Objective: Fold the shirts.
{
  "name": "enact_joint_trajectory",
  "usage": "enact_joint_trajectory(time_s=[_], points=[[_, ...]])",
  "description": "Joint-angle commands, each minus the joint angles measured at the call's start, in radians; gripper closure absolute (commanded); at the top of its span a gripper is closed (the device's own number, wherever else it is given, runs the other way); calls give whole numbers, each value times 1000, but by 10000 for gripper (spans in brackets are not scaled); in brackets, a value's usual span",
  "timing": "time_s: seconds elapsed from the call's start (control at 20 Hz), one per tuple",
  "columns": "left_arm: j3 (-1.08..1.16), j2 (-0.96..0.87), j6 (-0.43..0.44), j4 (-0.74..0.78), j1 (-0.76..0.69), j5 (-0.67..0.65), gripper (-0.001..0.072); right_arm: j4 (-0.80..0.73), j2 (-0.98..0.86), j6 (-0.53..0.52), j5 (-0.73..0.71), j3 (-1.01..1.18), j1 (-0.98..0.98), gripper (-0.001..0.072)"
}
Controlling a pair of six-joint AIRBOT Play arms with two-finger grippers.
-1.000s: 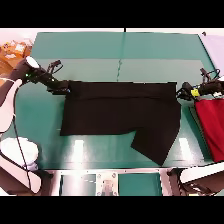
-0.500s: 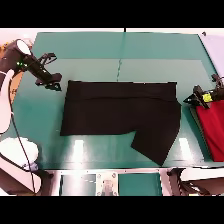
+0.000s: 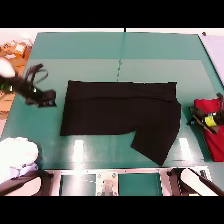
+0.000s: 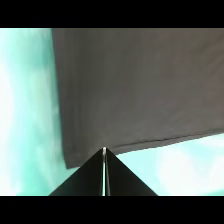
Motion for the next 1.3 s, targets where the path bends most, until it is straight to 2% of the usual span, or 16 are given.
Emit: enact_joint_trajectory(time_s=[0.0,0.05,0.1,0.15,0.2,0.55,0.7,0.75,0.8,0.85,0.9,0.95,1.0,1.05,1.2,1.25], points=[[-375,283,-58,-67,0,240,682,-109,142,84,-5,-142,0,692],[-448,319,-61,-112,0,272,495,-85,143,84,-5,-165,0,620],[-511,330,-62,-160,0,303,111,-58,142,84,-7,-186,0,468],[-559,328,-62,-194,0,321,10,-39,142,84,-19,-199,1,409],[-607,328,-62,-220,0,346,10,-27,142,84,-36,-206,1,426],[-808,327,-68,-420,0,599,10,22,142,91,-91,-212,1,417],[-816,301,-69,-466,-87,715,11,59,142,91,-135,-212,1,417],[-815,276,-69,-495,-138,787,69,76,142,90,-138,-212,1,417],[-813,248,-69,-503,-176,854,190,84,142,90,-139,-212,1,417],[-811,221,-69,-511,-190,891,235,84,142,90,-138,-212,1,416],[-810,200,-68,-534,-190,897,357,83,142,90,-127,-212,1,414],[-808,196,-43,-531,-190,893,683,82,142,90,-109,-212,1,364],[-801,196,-18,-527,-190,881,685,77,142,90,-92,-212,0,258],[-786,196,-15,-513,-190,867,685,65,142,92,-72,-212,0,234],[-733,196,21,-500,-190,848,685,-45,142,172,-6,-222,0,233],[-719,196,20,-487,-190,845,684,-40,142,173,-6,-241,1,233]])
